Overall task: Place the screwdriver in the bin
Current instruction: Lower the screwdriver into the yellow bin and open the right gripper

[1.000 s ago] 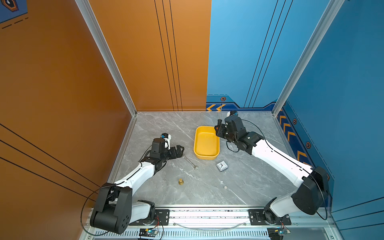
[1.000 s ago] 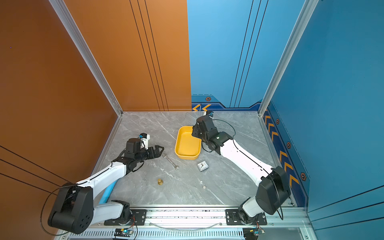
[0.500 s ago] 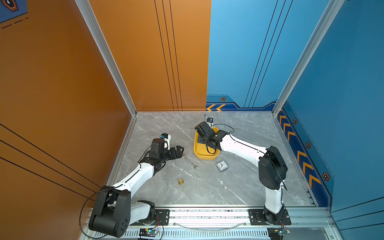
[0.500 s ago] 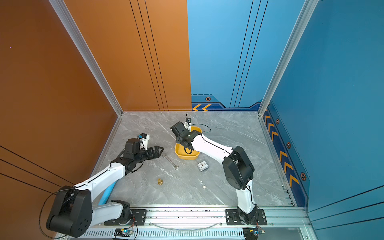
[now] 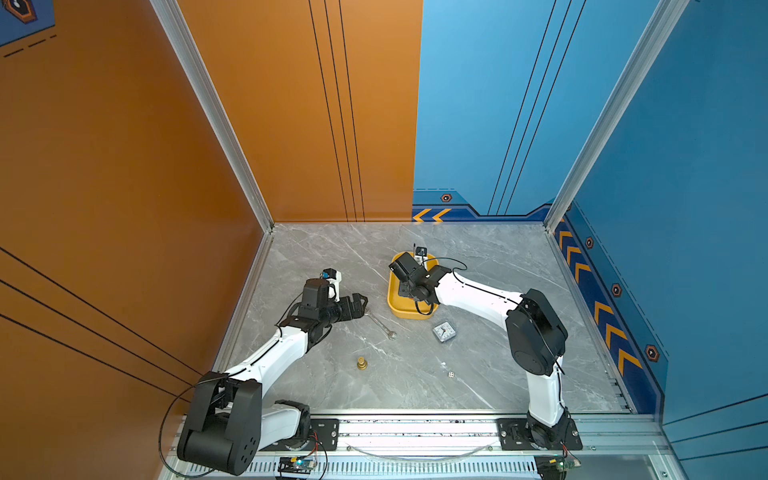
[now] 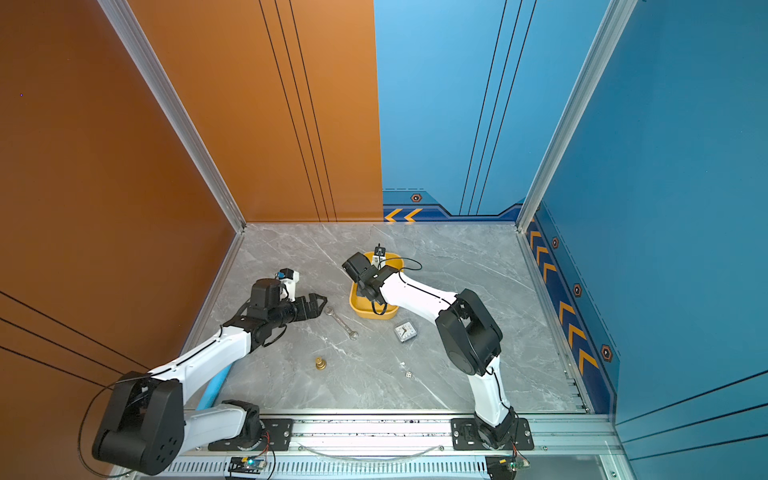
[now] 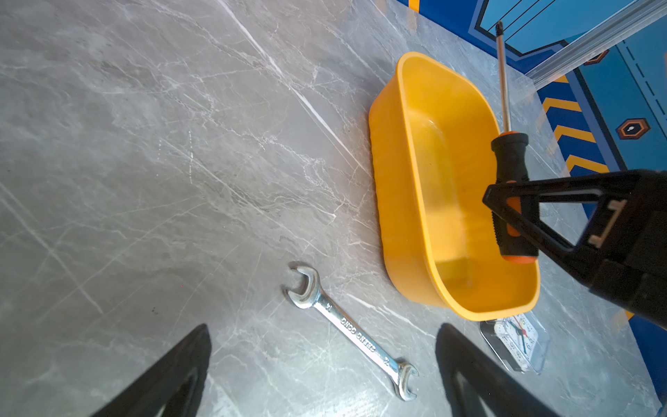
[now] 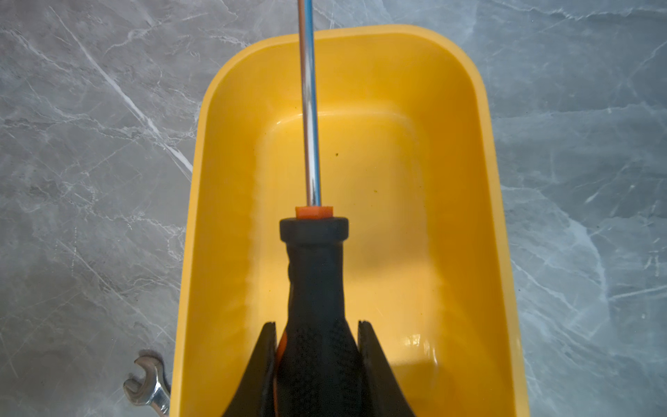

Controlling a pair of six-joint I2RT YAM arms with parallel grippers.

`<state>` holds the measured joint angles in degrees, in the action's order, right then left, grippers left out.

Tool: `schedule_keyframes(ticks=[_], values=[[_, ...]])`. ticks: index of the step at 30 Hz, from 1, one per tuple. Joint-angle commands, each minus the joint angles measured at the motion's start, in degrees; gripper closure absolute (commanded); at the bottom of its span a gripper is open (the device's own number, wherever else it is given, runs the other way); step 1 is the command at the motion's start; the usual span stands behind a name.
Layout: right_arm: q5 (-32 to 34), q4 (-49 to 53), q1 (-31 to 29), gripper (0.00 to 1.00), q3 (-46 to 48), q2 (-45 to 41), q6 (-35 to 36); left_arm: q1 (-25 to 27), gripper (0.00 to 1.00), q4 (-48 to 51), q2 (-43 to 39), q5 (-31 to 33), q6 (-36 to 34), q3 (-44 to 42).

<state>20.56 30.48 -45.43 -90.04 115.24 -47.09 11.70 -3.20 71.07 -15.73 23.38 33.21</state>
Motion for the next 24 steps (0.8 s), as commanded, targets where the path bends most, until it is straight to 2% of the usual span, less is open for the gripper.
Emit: schedule_keyframes(ticks=[1,18,20,22,24], values=[[-1.49,1.26,0.51,1.00,0.78,2.23,-1.26,-0.31,0.02,0.13,-0.73,-0.86,-1.22,-1.17],[-4.69,1.25,2.57,0.99,0.57,7.87,-1.07,-0.63,0.02,0.98,-0.67,-0.36,-1.65,-1.05],[-4.98,1.25,2.71,0.86,0.61,8.15,-1.09,-0.69,0.02,1.26,-0.67,-0.29,-1.91,-1.00],[-5.15,1.25,2.82,0.69,0.60,8.34,-0.91,-0.77,0.02,1.44,-0.76,-0.13,-2.03,-0.96],[-5.01,1.25,2.82,0.64,0.66,8.38,-0.86,-0.88,0.02,1.46,-0.76,-0.14,-2.03,-0.96]])
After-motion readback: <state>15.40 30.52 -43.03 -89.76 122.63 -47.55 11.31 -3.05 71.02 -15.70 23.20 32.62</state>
